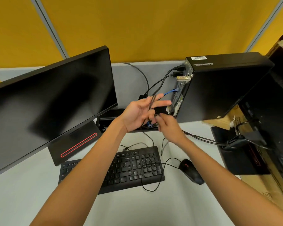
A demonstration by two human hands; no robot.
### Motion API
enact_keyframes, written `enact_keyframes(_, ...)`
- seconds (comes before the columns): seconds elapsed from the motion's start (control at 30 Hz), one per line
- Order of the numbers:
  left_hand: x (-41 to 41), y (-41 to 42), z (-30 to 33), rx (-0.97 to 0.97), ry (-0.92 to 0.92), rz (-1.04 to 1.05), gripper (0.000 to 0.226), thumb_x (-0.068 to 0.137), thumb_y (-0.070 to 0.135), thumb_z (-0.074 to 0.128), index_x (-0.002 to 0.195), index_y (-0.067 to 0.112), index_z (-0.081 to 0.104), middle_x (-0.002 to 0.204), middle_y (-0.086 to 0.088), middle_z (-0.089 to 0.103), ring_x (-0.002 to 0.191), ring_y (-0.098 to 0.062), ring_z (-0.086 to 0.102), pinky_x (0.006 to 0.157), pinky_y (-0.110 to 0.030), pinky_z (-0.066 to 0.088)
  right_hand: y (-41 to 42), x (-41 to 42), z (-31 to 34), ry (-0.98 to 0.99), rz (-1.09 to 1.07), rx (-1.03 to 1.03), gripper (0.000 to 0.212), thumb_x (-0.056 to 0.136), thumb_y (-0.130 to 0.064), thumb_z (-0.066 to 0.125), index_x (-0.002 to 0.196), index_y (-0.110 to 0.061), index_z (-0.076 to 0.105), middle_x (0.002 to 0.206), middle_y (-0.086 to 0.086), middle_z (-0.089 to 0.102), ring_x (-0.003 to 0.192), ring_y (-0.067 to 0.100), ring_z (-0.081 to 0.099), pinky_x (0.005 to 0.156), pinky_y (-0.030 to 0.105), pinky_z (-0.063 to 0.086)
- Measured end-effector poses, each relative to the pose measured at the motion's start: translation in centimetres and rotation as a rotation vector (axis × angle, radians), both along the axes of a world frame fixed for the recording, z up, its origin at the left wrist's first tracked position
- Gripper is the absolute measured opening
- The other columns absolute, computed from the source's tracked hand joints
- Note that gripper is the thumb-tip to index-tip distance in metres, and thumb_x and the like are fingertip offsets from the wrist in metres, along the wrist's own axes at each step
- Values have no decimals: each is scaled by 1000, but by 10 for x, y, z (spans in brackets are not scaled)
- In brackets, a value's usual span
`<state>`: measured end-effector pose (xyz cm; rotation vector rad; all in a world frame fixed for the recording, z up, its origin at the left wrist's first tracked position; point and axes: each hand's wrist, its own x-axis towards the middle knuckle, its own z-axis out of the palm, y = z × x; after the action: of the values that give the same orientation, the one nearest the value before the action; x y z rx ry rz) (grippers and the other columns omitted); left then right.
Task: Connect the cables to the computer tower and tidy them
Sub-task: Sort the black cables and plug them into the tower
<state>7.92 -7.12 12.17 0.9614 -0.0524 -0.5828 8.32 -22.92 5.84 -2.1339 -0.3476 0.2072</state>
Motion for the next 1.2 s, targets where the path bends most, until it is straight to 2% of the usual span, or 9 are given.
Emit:
enact_keyframes(0.17, 12, -6, -14, 614, -197, 92, 53, 105, 29, 27, 153, 24, 3, 153, -1, 30, 95, -14, 64, 92, -36, 53, 6, -7, 15, 31, 459, -486, 19, 98, -11, 38, 87, -15, 53, 98, 0, 62, 89, 22, 57, 80, 35, 45)
enact_keyframes(0.23, 11, -7, -21, 858, -319, 11, 55, 105, 25, 27, 152, 27, 0, 149, -7, 37, 117, -21, 57, 108, -41, 39, 3, -3, 43, -9, 543, -594, 17, 96, -13, 41, 87, -16, 55, 95, -6, 60, 87, 19, 58, 82, 38, 49)
enact_keyframes(0.3, 8, -5, -26, 1045, -441, -90, 50, 103, 17, 29, 152, 18, 18, 128, -13, 59, 104, -23, 64, 104, -41, 42, -5, 5, 72, -59, 545, -593, 19, 95, -19, 48, 80, -24, 58, 79, -14, 56, 74, 13, 57, 73, 35, 49)
enact_keyframes(0.43, 0, -2, -20, 769, -308, -167, 40, 103, 16, 23, 119, -1, 56, 65, -9, 66, 36, -12, 36, 65, -33, 46, -29, 26, 95, -114, 305, -356, 17, 94, -31, 58, 83, -22, 67, 72, -5, 64, 67, 15, 60, 66, 32, 49)
enact_keyframes(0.57, 2, -2, -7, 423, -238, -137, 63, 105, 38, 12, 110, -3, 60, 51, -1, 50, 37, -10, 24, 59, -22, 40, -33, 38, 51, -99, 2, -60, 31, 96, -30, 54, 69, -19, 62, 55, -5, 47, 51, 7, 39, 57, 27, 36)
enact_keyframes(0.77, 13, -19, -4, 228, -146, 39, 45, 105, 24, 21, 122, 0, 55, 66, -1, 62, 37, -6, 25, 56, -22, 37, 2, 8, -8, 176, -40, 145, 37, 105, -14, 29, 80, -10, 56, 58, 4, 53, 48, 8, 47, 55, 23, 40)
enact_keyframes(0.9, 19, -16, -12, 476, -209, 266, 41, 106, 25, 19, 114, 16, 58, 117, -15, 64, 45, -1, 48, 89, -31, 48, 10, -11, -1, 234, 196, -69, 30, 103, -15, 33, 81, -12, 53, 60, 3, 56, 49, 8, 49, 56, 25, 43)
enact_keyframes(1.07, 22, 14, -25, 1207, -437, 129, 40, 104, 28, 26, 133, 10, 47, 110, -13, 69, 90, -12, 66, 104, -39, 40, -6, -7, 50, -23, 500, -438, 23, 97, -21, 45, 83, -18, 62, 69, -10, 60, 62, 8, 55, 63, 31, 47)
enact_keyframes(1.2, -2, 8, -13, 890, -296, -235, 40, 106, 23, 26, 111, -2, 57, 82, -22, 70, 69, -19, 69, 89, -34, 51, -23, 17, 85, -179, 307, -227, 14, 92, -26, 59, 80, -24, 66, 72, -5, 65, 66, 13, 59, 64, 28, 46)
